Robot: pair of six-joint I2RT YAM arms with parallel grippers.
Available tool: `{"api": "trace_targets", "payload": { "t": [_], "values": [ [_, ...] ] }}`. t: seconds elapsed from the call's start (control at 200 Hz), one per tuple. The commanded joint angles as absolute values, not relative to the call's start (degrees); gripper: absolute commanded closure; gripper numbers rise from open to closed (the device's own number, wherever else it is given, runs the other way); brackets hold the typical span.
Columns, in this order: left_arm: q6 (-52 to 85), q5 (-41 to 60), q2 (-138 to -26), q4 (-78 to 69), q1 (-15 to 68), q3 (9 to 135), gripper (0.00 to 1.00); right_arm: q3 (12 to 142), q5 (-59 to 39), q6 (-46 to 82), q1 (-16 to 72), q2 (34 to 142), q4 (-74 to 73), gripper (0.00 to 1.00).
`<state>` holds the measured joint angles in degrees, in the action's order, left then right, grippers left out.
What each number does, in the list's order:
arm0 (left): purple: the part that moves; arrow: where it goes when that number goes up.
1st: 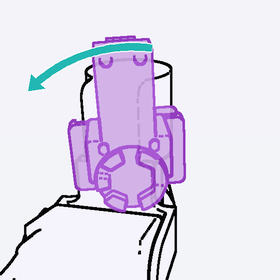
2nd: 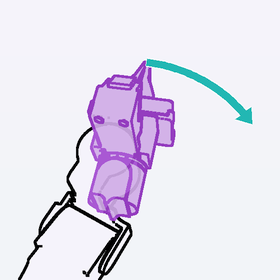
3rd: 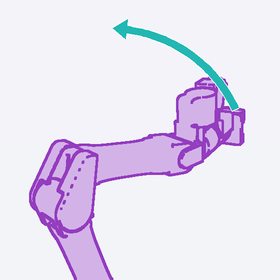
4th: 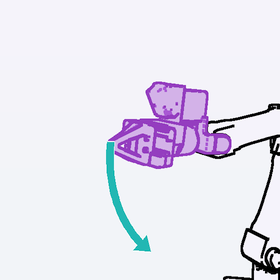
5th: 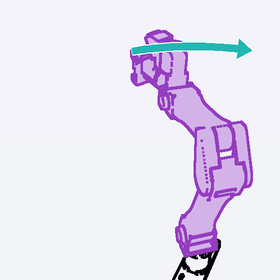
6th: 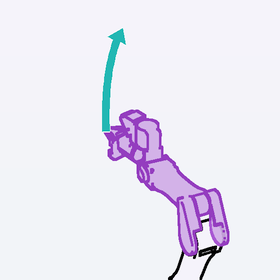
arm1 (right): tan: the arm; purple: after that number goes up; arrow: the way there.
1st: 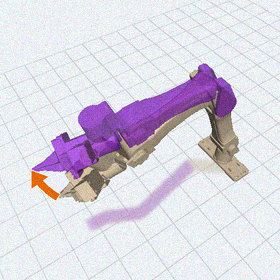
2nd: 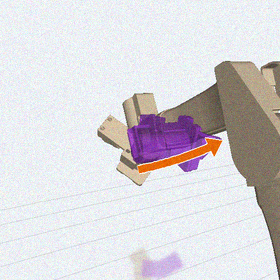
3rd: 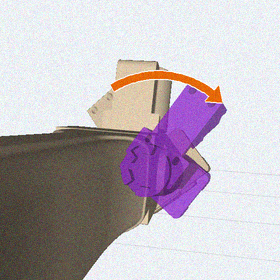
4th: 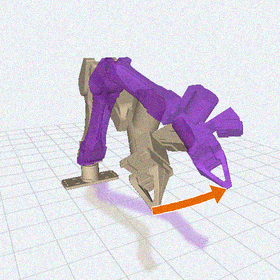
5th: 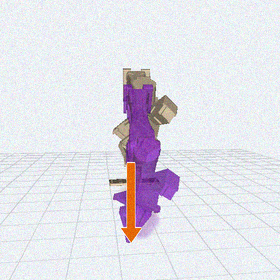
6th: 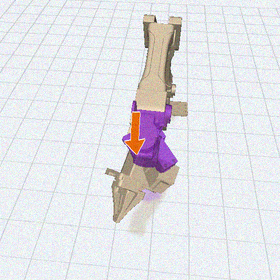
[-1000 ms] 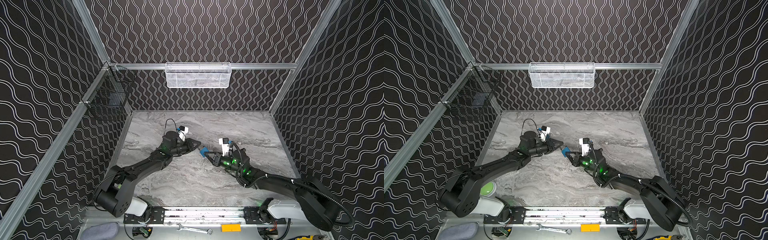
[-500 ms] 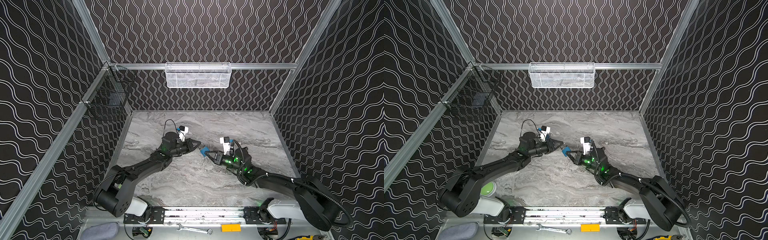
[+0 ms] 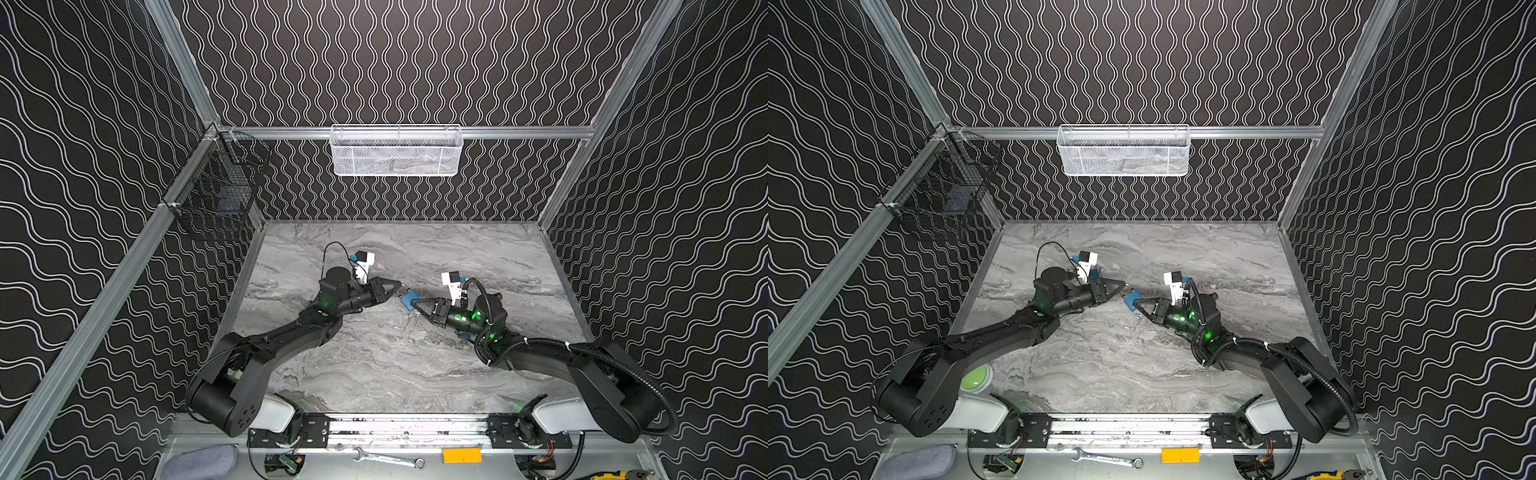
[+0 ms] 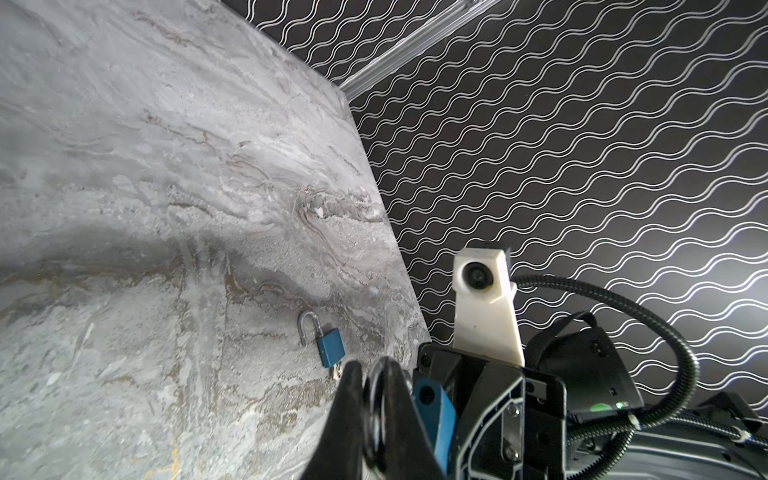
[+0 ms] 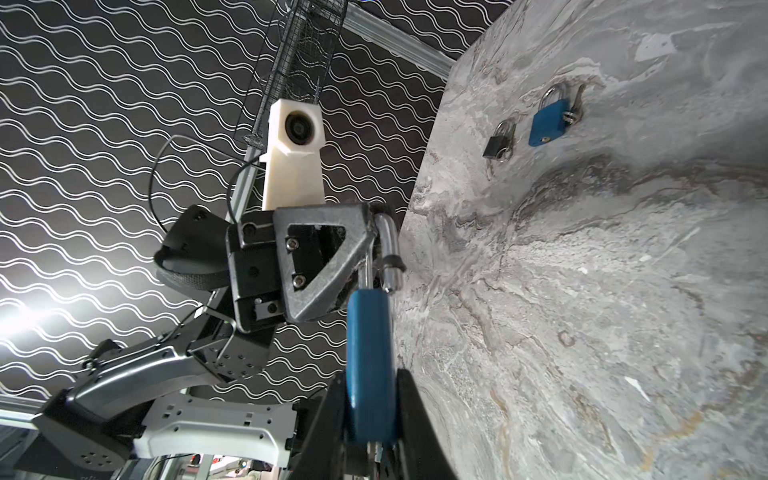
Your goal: Lock with the key
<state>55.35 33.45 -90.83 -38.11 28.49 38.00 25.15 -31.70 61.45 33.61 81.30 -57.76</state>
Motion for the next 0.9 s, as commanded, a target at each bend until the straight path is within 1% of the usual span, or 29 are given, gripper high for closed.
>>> {"api": "trace_targets", "payload": {
  "t": [0.0, 0.31, 0.606, 0.826, 0.896],
  "values": [
    [54.75, 42.06, -90.53, -47.37, 28.73, 37.92, 0.96, 25.26, -27.32, 65.01, 32.96, 82.32, -57.18, 1.00],
    [54.20, 44.05, -89.99, -48.04, 28.74, 37.71, 0.97, 27.34, -28.90, 65.92, 32.37, 84.36, -58.18, 1.00],
    [57.64, 46.95, -90.71, -57.03, 28.83, 35.17, 0.98, 30.18, -31.41, 66.21, 31.73, 85.42, -58.71, 1.00],
    [57.00, 48.39, -89.96, -54.51, 29.00, 35.44, 0.99, 32.33, -33.37, 63.84, 30.95, 85.51, -55.77, 1.00],
    [57.62, 49.20, -89.78, -55.13, 29.18, 35.10, 0.99, 32.51, -34.70, 63.04, 30.87, 85.86, -58.20, 1.00]
  ]
}}
